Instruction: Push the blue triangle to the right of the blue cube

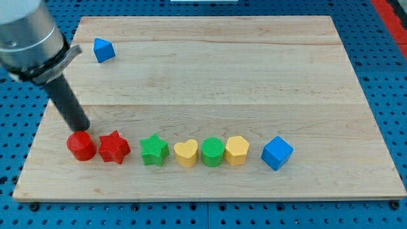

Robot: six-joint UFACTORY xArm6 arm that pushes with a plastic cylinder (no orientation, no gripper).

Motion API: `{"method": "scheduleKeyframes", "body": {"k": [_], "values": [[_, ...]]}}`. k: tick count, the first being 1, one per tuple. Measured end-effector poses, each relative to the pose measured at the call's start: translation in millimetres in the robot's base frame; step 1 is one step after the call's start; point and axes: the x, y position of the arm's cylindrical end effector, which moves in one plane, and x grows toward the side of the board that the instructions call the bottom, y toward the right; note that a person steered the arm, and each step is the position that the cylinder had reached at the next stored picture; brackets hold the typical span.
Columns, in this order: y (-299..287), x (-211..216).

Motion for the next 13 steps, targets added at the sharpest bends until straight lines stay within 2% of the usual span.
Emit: {"method": "scheduleKeyframes", "body": {"k": [2,3,4,6,7,8,10,11,13], "values": [[-93,-103],[-43,-155],[26,-181],[49,-230],[88,-221],[146,-195],[215,-215],[270,-189],[346,-90]]}}
